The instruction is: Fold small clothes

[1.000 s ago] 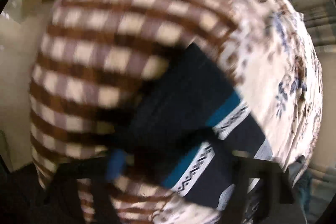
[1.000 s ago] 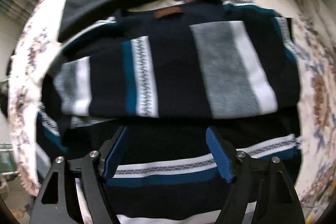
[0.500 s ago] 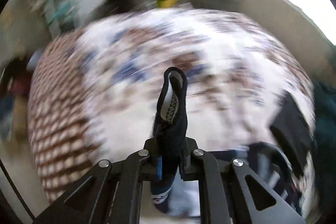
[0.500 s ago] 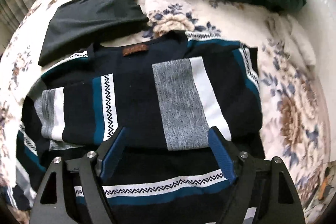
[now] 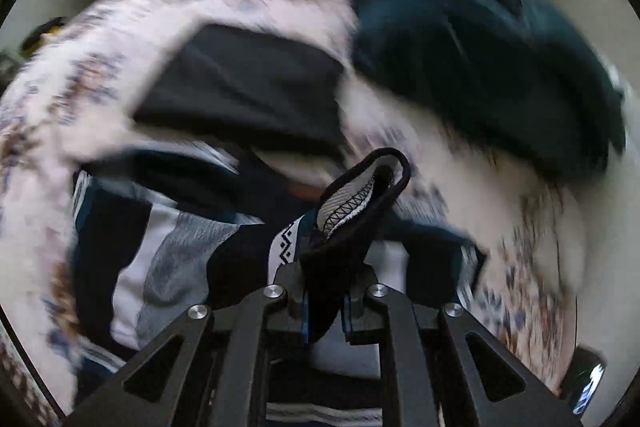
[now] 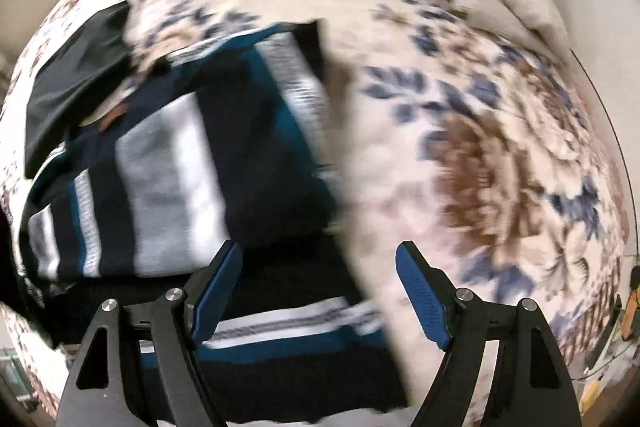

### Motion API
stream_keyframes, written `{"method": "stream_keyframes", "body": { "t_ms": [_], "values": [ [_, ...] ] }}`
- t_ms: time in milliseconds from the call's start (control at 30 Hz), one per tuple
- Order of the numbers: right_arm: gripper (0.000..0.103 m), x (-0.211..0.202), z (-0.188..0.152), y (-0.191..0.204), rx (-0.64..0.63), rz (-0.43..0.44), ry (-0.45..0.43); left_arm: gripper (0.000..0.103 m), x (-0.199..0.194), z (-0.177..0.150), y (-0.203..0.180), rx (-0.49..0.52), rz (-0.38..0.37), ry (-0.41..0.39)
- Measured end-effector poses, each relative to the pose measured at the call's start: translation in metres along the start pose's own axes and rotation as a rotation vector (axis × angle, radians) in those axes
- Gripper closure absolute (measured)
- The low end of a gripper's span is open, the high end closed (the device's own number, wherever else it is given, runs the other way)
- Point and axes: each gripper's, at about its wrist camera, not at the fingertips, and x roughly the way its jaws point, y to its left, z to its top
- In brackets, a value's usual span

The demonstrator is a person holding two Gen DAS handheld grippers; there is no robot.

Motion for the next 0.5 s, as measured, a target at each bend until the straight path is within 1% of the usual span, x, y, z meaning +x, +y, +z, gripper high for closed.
{"method": "stream_keyframes", "body": {
  "t_ms": [33, 67, 133, 167, 200, 233, 267, 333, 367, 400, 433, 467, 500],
  "values": [
    [0.022, 0.002, 0.002, -0.009, 0.005, -0.006, 0.005, 0.090, 0.015, -0.004, -0.008, 0.015, -0.014, 0.057],
    [0.022, 0.003, 0.005, -0.021, 0.015, -0.008, 0.013, 0.090, 0.022, -0.006, -0.012, 0.021, -0.005, 0.087],
    [0.022, 0.004, 0.011, -0.036, 0.030, 0.023, 0.024, 0.075, 0.020, -0.016, -0.011, 0.010, 0.003, 0.093],
    [0.022, 0.004, 0.014, -0.041, 0.037, 0.038, 0.028, 0.060, 0.013, -0.020, -0.002, -0.008, 0.007, 0.088],
    [0.022, 0.002, 0.018, -0.045, 0.043, 0.063, 0.030, 0.036, 0.007, -0.025, 0.005, -0.021, 0.028, 0.082],
    [0.022, 0.001, 0.021, -0.047, 0.045, 0.088, 0.032, 0.021, -0.002, -0.028, 0.022, -0.035, 0.068, 0.073],
    [0.022, -0.001, 0.024, -0.047, 0.048, 0.115, 0.037, 0.007, -0.010, -0.038, 0.030, -0.042, 0.101, 0.065],
    [0.022, -0.005, 0.031, -0.042, 0.059, 0.192, 0.045, 0.007, -0.027, -0.050, 0.069, -0.079, 0.205, 0.050],
    [0.022, -0.006, 0.037, -0.035, 0.059, 0.253, 0.055, 0.007, -0.032, -0.059, 0.086, -0.091, 0.261, 0.047],
    [0.022, -0.005, 0.040, -0.028, 0.054, 0.285, 0.061, 0.007, -0.036, -0.064, 0.101, -0.099, 0.315, 0.048],
    [0.022, -0.004, 0.042, -0.018, 0.044, 0.318, 0.066, 0.007, -0.039, -0.072, 0.122, -0.109, 0.381, 0.063],
    [0.022, 0.001, 0.047, -0.003, 0.022, 0.357, 0.073, 0.007, -0.040, -0.077, 0.135, -0.119, 0.410, 0.077],
    [0.022, 0.003, 0.048, 0.007, 0.012, 0.371, 0.079, 0.007, -0.039, -0.084, 0.153, -0.140, 0.453, 0.099]
  ]
}}
